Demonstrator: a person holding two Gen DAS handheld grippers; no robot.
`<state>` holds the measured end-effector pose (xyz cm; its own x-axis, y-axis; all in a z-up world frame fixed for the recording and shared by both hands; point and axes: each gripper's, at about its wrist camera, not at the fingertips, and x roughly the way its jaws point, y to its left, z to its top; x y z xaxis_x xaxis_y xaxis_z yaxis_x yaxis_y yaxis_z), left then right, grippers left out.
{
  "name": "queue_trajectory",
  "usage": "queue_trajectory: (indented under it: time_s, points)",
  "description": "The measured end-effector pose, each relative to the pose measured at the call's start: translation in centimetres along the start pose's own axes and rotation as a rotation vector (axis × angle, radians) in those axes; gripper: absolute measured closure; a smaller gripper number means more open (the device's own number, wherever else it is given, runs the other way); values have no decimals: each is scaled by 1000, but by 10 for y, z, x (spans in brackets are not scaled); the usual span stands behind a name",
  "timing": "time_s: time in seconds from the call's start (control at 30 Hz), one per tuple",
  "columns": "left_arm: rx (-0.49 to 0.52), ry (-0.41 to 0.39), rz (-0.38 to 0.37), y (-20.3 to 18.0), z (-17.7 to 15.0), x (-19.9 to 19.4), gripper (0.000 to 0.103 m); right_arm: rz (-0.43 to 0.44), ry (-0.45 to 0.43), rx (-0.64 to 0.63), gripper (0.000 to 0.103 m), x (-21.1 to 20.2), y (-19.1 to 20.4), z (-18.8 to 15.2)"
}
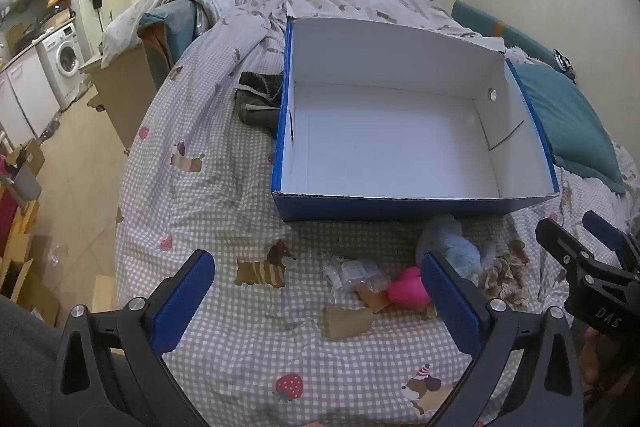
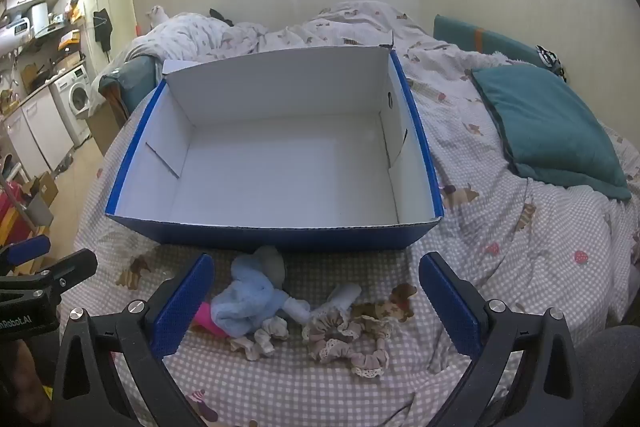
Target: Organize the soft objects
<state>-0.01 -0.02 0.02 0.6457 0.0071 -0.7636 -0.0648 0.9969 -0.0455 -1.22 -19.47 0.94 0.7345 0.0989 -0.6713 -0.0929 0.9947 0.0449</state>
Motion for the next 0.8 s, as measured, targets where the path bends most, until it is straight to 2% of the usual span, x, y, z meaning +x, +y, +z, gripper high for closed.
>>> queue_trajectory:
  time_s: [0.8]
  points:
    - [-1,-2,4,5,1,-3,0,-5,13,-9,0,1,2,1]
